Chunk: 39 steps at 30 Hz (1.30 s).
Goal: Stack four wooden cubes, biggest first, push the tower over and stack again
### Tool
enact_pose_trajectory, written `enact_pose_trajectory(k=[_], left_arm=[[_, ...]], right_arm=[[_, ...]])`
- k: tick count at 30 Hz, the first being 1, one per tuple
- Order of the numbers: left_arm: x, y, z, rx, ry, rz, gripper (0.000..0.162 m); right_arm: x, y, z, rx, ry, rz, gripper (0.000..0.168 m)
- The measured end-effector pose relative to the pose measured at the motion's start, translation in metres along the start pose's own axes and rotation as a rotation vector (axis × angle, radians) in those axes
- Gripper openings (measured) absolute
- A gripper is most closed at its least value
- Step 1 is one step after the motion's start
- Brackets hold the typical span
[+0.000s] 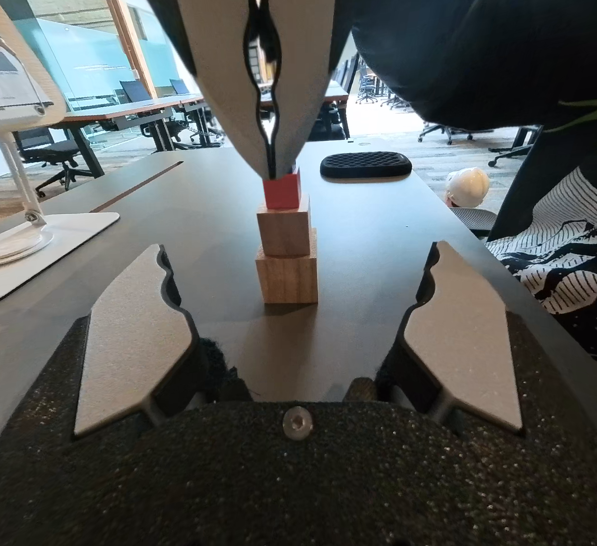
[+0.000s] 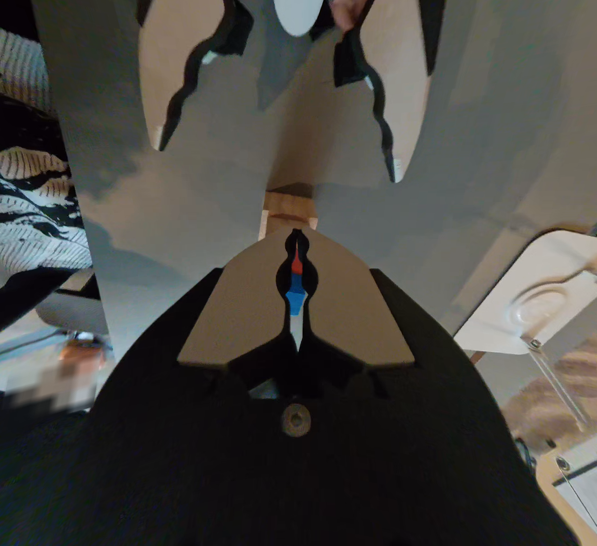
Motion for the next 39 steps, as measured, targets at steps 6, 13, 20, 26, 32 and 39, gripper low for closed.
enact_pose_trajectory(k=[6,13,20,26,32,39], left_arm=[[-0.002,-0.001,-0.002,-0.014,0.016,0.004,0.143],[-0.002,-0.002,-0.002,-0.024,0.023,0.009,0.143],[-0.002,-0.001,-0.002,-0.02,0.018,0.009,0.143],[-0.002,-0.001,-0.002,-0.016,0.015,0.007,0.143],[-0.002,-0.001,-0.002,-0.016,0.015,0.005,0.142],[-0.002,-0.002,-0.002,-0.017,0.018,0.002,0.142]], right_arm=[[0.026,-0.001,0.008,-0.045,-0.186,-0.093,0.0],[0.045,-0.004,0.011,-0.092,-0.283,-0.14,0.0],[0.047,-0.01,0.027,-0.063,-0.364,-0.185,0.0],[0.041,-0.019,0.049,-0.015,-0.388,-0.216,0.0],[0.031,-0.022,0.059,0.046,-0.258,-0.158,0.004],[-0.012,-0.032,0.065,0.128,0.181,0.033,0.025]])
Point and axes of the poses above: each gripper's, where its closed fingertips meet, x out along the fingers, z out of its underside, y = z × x across the jaws, the point moved 3 cm from there along -x, back along the fingers, and after that the axes turned 11 degrees about -x, right-handed, at the moved point
